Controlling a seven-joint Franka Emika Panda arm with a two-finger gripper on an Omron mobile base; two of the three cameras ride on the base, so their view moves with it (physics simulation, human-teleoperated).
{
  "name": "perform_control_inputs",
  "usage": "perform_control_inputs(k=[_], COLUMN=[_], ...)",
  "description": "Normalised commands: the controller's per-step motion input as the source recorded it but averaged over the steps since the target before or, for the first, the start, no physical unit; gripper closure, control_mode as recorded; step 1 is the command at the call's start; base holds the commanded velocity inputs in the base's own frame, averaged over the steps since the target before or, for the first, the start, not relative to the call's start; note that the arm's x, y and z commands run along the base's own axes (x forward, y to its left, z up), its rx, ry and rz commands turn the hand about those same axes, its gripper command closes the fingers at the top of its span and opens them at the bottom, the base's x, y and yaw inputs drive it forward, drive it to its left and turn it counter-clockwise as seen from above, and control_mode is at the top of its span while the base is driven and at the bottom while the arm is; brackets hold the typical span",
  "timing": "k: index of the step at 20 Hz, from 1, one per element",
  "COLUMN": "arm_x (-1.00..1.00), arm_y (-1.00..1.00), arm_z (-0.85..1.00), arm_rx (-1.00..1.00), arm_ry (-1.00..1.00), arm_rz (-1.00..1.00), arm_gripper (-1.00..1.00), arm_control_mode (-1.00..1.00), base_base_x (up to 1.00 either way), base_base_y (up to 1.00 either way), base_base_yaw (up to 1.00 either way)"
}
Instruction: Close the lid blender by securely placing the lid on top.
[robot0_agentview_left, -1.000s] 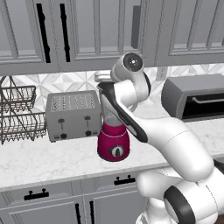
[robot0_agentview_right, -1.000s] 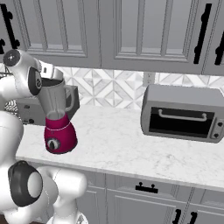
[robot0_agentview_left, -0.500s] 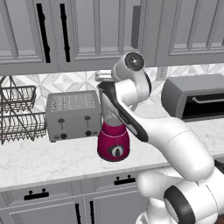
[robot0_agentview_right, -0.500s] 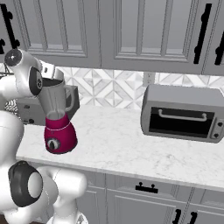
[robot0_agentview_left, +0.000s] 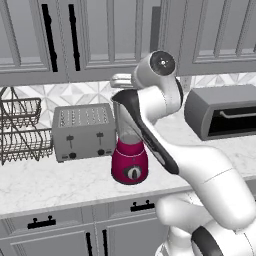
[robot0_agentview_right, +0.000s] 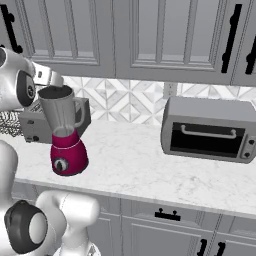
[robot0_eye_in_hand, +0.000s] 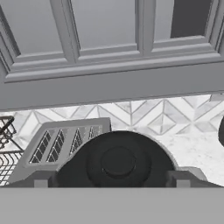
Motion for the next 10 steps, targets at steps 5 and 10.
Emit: perform_control_inputs(k=[5,10], arm_x=[-1.0,-1.0], arm_y=[0.41,0.61], arm_z=[0.03,-0.35], arm_rx=[0.0,-0.04], arm_ry=[0.0,0.07], arm_rz=[-0.02,0.0], arm_gripper=[-1.0,-1.0], arm_control_mode=[-1.0,-1.0], base_base_x=[0.0,0.0], base_base_y=[0.0,0.0], base_base_yaw=[0.0,0.0])
